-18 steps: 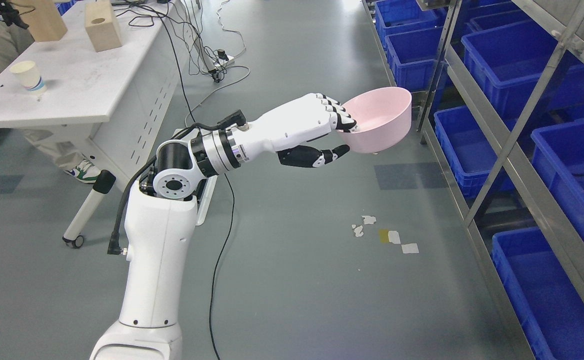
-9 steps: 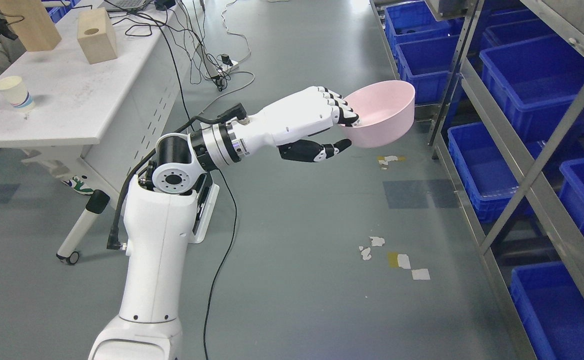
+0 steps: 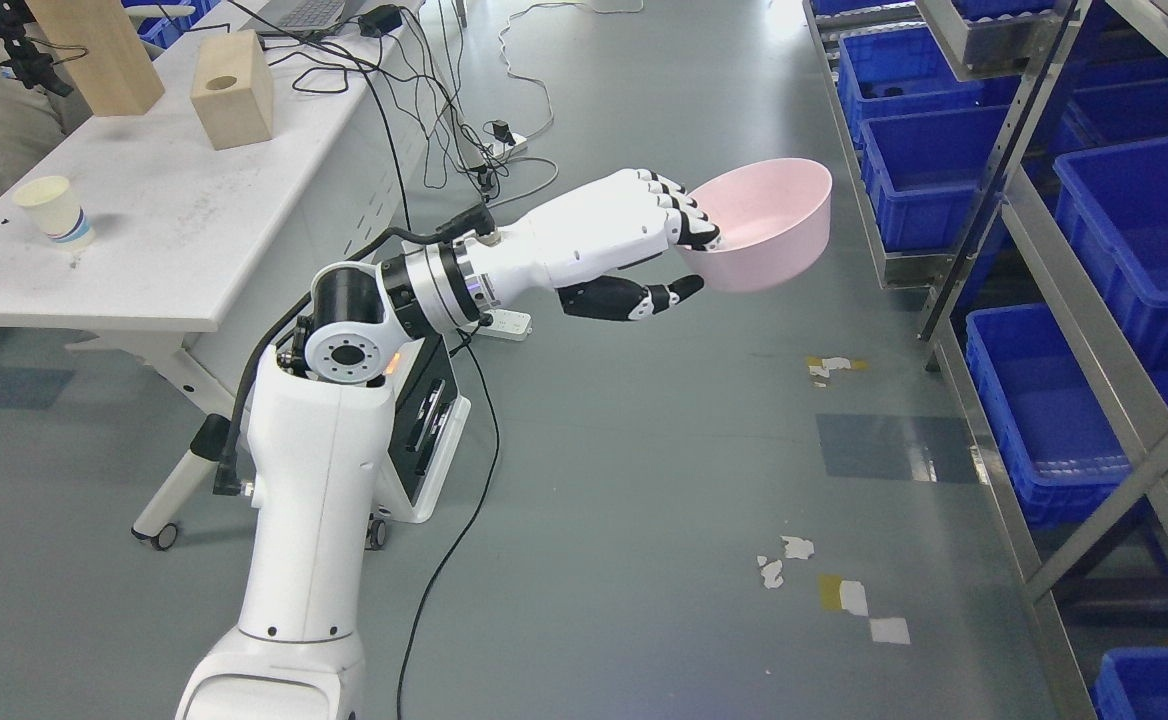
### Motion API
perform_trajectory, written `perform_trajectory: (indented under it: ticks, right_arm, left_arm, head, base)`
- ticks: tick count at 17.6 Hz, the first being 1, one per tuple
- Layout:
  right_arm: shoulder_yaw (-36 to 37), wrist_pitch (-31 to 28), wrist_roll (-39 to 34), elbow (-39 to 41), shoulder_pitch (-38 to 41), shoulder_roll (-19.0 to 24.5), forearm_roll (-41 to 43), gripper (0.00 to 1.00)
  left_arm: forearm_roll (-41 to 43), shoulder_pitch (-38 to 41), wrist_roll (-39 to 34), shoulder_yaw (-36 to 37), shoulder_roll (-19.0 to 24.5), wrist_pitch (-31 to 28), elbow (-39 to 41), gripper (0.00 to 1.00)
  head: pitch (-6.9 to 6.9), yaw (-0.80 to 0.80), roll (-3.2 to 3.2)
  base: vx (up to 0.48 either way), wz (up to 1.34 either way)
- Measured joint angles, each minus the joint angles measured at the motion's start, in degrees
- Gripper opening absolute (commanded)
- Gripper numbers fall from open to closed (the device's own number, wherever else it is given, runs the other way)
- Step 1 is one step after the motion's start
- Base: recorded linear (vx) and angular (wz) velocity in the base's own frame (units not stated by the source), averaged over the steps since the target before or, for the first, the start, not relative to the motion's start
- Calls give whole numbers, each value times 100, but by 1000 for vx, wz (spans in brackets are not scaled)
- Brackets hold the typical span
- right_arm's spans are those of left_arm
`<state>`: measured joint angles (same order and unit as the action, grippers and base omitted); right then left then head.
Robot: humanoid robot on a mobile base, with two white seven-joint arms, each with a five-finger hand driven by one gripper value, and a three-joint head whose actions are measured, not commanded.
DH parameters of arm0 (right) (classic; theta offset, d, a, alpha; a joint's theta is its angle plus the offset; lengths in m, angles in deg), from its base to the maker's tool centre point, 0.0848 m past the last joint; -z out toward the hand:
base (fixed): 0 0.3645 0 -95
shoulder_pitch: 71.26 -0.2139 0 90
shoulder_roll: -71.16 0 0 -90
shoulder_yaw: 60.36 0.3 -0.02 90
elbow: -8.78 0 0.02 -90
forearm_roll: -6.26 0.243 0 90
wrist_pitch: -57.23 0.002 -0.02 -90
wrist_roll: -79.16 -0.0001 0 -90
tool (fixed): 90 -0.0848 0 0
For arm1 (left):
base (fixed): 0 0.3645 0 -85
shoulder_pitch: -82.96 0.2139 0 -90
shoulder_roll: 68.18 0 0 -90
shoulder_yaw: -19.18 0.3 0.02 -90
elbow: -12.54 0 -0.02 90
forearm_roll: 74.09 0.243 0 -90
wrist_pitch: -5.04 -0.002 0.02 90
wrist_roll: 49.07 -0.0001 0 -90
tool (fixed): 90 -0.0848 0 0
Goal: Stack pink IKEA bowl on shelf middle layer
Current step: 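Hold the pink bowl in the left hand while the robot drives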
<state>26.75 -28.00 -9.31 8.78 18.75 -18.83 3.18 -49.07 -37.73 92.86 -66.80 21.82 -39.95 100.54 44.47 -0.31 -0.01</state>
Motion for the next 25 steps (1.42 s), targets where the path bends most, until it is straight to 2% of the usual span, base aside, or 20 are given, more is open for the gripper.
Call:
perform_trajectory:
  ticks: [16,20,25]
  right_arm:
    - [0,0,0,0,-5,0,0,100]
    - [0,0,-3,0,-1,0,0,100]
    - [0,0,-3,0,4,0,0,100]
  left_arm:
    - [11,-11,-5,-3,0,0,18,3]
    - [18,-8,-8,19,1,0,19,3]
    - [25,-52,2,48,1,0,15,3]
  head:
    - [0,0,0]
    - [0,0,0]
    - [0,0,0]
  base:
    - [239,-25]
    - [205,-545]
    - [151,-1208]
